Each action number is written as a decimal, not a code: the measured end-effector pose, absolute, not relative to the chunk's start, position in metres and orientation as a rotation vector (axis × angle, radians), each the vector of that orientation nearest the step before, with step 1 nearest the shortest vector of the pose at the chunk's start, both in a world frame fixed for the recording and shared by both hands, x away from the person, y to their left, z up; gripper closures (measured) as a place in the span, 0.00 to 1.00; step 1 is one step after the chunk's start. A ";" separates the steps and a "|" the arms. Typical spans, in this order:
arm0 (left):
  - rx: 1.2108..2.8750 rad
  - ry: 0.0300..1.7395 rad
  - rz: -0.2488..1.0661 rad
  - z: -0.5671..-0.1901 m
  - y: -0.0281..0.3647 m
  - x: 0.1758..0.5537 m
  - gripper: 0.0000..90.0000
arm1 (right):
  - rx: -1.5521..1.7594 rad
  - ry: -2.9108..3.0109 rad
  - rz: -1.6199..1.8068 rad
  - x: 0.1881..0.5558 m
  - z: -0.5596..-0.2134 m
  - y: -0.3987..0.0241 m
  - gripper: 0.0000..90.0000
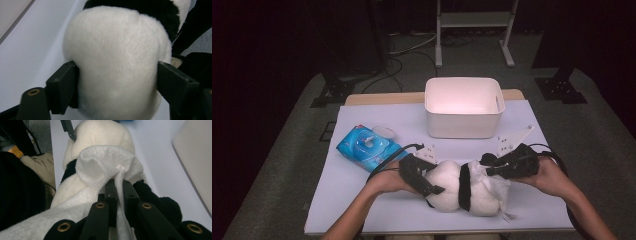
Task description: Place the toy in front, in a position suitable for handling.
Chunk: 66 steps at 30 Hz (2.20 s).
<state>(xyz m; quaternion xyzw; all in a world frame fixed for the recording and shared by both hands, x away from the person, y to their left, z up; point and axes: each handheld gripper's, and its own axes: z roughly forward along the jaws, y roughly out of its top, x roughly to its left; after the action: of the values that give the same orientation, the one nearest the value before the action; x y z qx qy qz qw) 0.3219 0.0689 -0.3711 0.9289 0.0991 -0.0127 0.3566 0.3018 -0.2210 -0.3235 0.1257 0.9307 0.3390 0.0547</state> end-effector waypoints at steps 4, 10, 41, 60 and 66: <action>2.401 0.264 -0.059 -0.368 0.069 0.326 0.18 | 0.341 2.823 1.013 0.298 -0.325 -0.216 0.94; 2.392 0.237 -0.079 -0.362 0.064 0.332 0.13 | 0.320 2.833 1.022 0.295 -0.327 -0.215 0.94; 2.396 0.200 0.083 -0.356 0.040 0.332 0.35 | 0.279 2.839 0.983 0.325 -0.320 -0.172 0.94; 2.356 0.187 0.059 -0.364 0.053 0.311 0.32 | 0.364 2.806 1.025 0.304 -0.319 -0.218 0.94; 2.370 0.192 0.022 -0.360 0.050 0.313 0.19 | 0.337 2.814 1.031 0.294 -0.325 -0.219 0.94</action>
<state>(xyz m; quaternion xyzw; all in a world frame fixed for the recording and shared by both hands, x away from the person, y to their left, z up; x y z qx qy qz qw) 0.3128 0.0498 -0.3599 0.9250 0.0749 0.0084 0.3725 0.2940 -0.2191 -0.3251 0.1116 0.9312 0.3412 0.0628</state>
